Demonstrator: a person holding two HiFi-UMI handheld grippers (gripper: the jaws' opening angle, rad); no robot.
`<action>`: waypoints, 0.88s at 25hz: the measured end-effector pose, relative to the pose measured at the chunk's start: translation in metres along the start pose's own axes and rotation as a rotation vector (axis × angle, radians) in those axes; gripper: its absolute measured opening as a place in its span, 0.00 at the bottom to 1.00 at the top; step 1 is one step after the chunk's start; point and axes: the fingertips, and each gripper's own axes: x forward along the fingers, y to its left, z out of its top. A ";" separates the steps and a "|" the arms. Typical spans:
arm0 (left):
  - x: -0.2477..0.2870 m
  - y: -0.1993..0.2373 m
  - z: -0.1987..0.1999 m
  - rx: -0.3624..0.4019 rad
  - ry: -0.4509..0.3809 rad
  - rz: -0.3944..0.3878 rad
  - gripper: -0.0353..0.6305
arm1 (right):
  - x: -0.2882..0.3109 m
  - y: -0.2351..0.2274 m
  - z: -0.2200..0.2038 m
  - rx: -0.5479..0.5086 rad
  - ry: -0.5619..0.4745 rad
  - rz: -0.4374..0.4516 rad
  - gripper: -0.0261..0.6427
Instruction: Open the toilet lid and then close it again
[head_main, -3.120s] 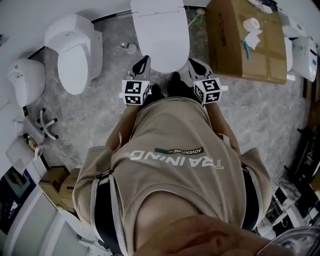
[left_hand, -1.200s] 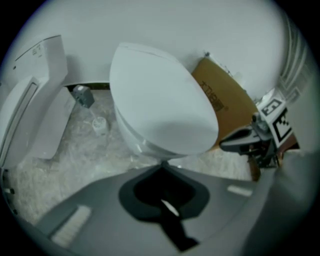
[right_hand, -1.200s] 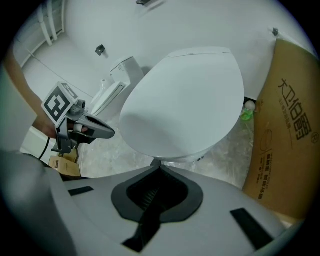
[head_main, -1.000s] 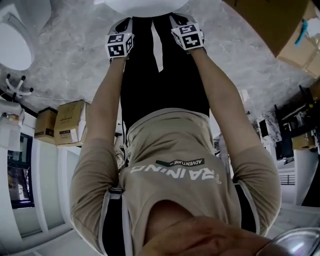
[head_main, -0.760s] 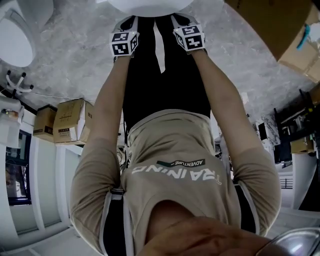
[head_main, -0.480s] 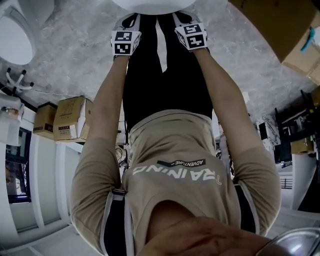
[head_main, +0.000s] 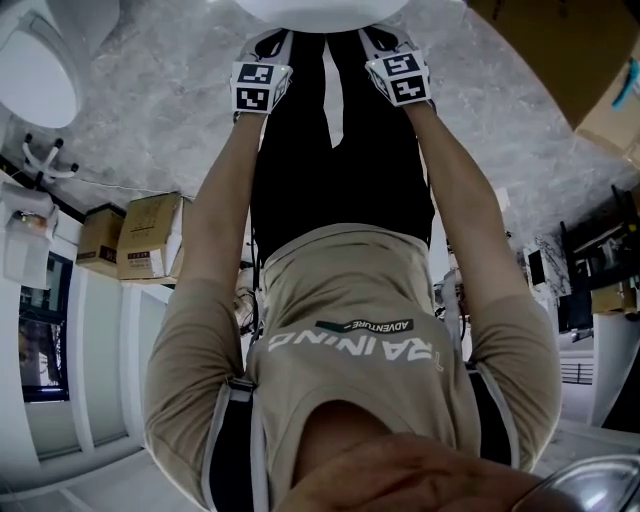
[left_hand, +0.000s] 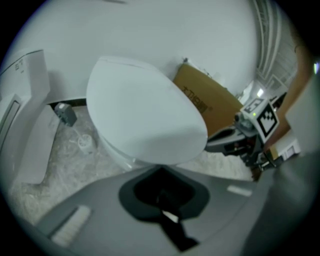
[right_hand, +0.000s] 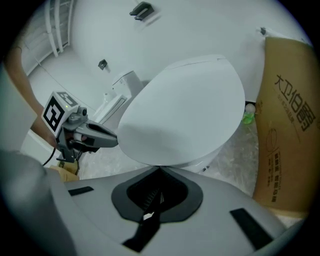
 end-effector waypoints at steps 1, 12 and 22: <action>-0.002 0.001 0.001 0.005 -0.007 -0.005 0.06 | -0.001 0.001 0.002 0.010 -0.012 0.002 0.06; -0.038 -0.006 0.020 0.026 -0.070 -0.017 0.06 | -0.030 0.021 0.025 -0.016 -0.092 0.008 0.06; -0.094 -0.029 0.068 0.051 -0.063 -0.048 0.06 | -0.092 0.039 0.071 -0.026 -0.090 -0.032 0.06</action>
